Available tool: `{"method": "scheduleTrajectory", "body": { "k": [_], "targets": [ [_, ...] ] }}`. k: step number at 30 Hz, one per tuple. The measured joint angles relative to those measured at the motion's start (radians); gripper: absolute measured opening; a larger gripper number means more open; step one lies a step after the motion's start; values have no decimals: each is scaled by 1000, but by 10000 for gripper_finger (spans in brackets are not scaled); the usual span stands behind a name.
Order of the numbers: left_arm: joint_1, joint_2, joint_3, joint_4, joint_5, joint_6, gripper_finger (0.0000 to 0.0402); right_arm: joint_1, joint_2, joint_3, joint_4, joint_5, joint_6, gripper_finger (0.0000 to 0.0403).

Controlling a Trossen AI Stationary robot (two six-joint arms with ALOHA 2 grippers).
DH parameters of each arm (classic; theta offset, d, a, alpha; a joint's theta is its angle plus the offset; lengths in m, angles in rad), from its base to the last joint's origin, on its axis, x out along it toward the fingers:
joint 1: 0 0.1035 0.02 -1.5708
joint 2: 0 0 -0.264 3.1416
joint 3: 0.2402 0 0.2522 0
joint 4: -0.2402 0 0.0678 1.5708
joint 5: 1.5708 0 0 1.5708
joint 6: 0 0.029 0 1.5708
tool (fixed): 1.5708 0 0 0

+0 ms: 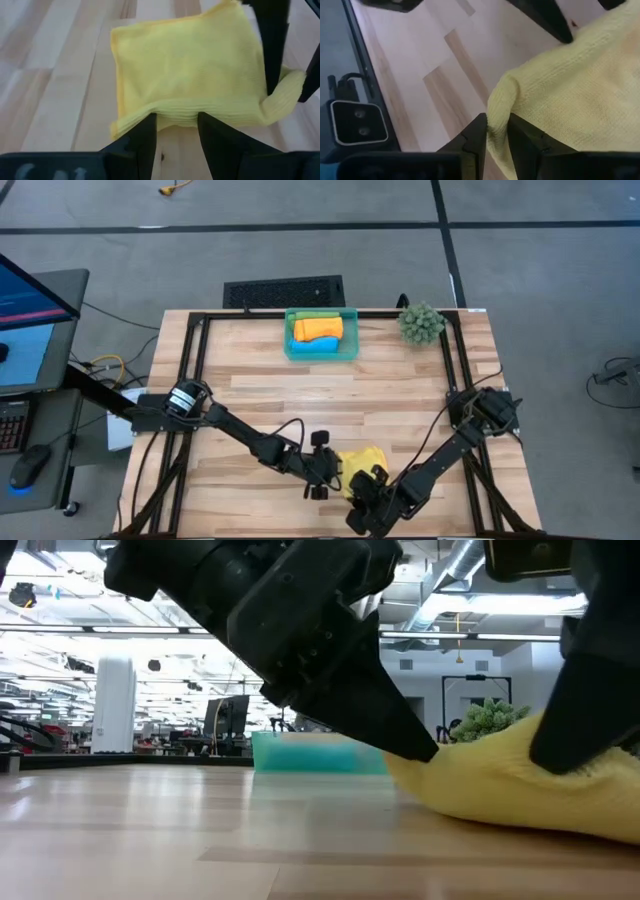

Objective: Roll microfiber towels into tight, uniform cylinder then place into a basket
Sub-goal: Roll the yellow towel

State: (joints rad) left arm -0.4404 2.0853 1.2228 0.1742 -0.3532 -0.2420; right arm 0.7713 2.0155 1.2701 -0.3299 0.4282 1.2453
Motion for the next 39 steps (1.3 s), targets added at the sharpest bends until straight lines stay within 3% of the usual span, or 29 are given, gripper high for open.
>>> {"method": "scheduleTrajectory", "body": {
  "k": [21, 29, 33, 39],
  "targets": [
    [-3, 0, 0, 10, -11, -77, 137, 38, 0, 0, 2, 17, 2, 98],
    [-13, 0, 0, 16, 26, -94, 137, -4, 0, 0, -5, -93, -51, 99],
    [-16, 0, 0, 16, 26, -95, 137, -25, 0, 0, -5, -111, -68, 120],
    [-16, -1, 0, 16, 26, -95, 137, -34, 0, 0, -5, -129, -94, 193]
  ]
}}
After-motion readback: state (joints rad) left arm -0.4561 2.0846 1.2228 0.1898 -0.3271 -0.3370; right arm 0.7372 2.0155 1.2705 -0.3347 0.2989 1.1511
